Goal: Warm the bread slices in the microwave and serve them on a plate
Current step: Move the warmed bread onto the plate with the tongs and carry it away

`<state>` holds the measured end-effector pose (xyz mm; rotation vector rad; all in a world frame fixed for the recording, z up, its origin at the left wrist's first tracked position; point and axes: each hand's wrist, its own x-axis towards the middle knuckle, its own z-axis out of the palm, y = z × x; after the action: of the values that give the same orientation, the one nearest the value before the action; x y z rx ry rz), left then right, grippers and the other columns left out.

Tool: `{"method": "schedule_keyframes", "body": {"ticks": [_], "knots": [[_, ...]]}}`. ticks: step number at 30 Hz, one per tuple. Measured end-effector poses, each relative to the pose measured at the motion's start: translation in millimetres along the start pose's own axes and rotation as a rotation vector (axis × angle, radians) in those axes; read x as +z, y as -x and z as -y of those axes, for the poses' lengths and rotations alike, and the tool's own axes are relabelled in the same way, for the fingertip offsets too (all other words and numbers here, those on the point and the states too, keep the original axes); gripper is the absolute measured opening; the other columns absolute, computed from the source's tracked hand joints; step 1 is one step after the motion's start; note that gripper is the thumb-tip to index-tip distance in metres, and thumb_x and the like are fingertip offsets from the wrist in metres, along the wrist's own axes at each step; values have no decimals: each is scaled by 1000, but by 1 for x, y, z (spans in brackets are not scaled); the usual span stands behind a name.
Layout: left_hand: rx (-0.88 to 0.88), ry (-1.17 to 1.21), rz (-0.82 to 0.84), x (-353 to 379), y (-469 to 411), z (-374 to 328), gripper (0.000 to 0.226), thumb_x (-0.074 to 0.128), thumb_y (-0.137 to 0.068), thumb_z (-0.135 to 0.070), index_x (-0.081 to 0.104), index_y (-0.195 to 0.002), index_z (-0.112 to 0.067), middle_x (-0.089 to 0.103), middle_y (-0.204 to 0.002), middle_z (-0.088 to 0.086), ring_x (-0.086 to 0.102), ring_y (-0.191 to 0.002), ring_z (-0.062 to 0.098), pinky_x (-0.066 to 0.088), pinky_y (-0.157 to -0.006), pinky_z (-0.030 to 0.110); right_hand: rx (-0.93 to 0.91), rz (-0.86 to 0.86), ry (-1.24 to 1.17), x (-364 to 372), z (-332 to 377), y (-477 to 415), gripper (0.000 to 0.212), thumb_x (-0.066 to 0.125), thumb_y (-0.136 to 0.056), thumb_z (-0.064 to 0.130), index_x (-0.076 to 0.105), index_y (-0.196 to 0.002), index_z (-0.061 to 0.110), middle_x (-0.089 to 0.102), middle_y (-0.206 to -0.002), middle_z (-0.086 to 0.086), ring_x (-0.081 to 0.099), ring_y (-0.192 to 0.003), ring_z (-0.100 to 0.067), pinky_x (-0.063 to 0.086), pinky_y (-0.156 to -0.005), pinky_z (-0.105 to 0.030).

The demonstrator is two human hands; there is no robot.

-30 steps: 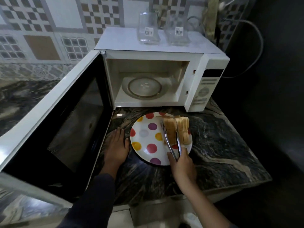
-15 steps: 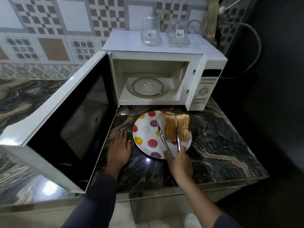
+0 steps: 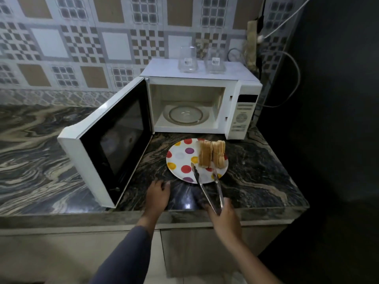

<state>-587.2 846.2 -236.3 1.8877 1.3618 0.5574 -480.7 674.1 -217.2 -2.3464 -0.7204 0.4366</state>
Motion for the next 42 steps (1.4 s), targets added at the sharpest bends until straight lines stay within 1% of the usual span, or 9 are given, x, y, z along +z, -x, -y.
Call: {"method": "schedule_keyframes", "body": {"ticks": [3, 7, 11, 19, 24, 28, 32, 38, 42], "knots": [[-153, 600, 243, -7, 34, -40, 29, 43, -96, -39, 60, -100, -15, 59, -106, 7, 58, -97, 18, 44, -76, 27, -74, 107, -299, -12, -8, 15, 34, 60, -85, 46, 51, -99, 16, 54, -74, 6, 56, -66, -11, 34, -50, -20], [-130, 893, 524, -3, 65, -68, 48, 38, -95, -47, 52, -121, -9, 62, -113, 10, 61, -103, 22, 48, -92, 32, -67, 353, -555, -39, -7, 27, 18, 57, -89, 37, 54, -90, 19, 49, -63, 1, 38, -34, -5, 29, -34, -19], [-100, 1133, 502, -10, 82, -85, 36, 51, -94, -30, 56, -116, -2, 64, -112, 14, 62, -109, 24, 52, -88, 33, -94, 475, -562, -57, -9, 32, 29, 56, -91, 35, 56, -101, 8, 53, -63, -1, 36, -32, -8, 24, -33, -17], [-55, 1216, 301, -26, 87, -94, 20, 54, -93, -16, 61, -104, -2, 67, -91, 10, 68, -85, 19, 59, -77, 29, -107, 428, -569, -73, -1, 33, 20, 61, -87, 34, 63, -91, 14, 62, -71, 0, 55, -53, -7, 45, -47, -18], [-157, 1336, 131, -35, 79, -83, 31, 54, -93, -16, 55, -118, 3, 64, -106, 17, 66, -90, 22, 59, -69, 27, -14, 412, -800, -79, -9, 28, 16, 66, -85, 14, 63, -97, 3, 65, -79, -9, 63, -64, -11, 54, -57, -19], [-237, 1374, 74, -33, 78, -74, 38, 55, -93, -15, 51, -124, 6, 64, -105, 16, 65, -91, 20, 54, -82, 33, 21, 390, -889, -78, -11, 27, 12, 66, -83, 8, 67, -95, 4, 70, -76, -9, 68, -61, -7, 56, -60, -15], [-233, 1375, 82, -33, 76, -72, 36, 55, -92, -15, 52, -123, 5, 64, -110, 17, 65, -93, 20, 47, -99, 41, -71, 267, -641, -79, -9, 23, 25, 72, -80, 18, 67, -103, 8, 71, -87, -2, 66, -77, -8, 54, -65, -19], [-113, 1226, 179, -31, 81, -77, 34, 56, -93, -19, 56, -121, 0, 63, -117, 20, 62, -109, 30, 52, -93, 39, -209, 308, -388, -78, 6, 19, 26, 75, -77, 24, 69, -101, 14, 70, -87, 3, 65, -82, -6, 46, -66, -15], [-76, 1207, 189, -37, 80, -75, 27, 55, -93, -19, 60, -112, -1, 66, -105, 16, 67, -94, 24, 54, -89, 36, -240, 387, -388, -75, 9, 19, 29, 75, -77, 24, 68, -104, 16, 71, -95, -1, 66, -89, -10, 49, -70, -13]]}}
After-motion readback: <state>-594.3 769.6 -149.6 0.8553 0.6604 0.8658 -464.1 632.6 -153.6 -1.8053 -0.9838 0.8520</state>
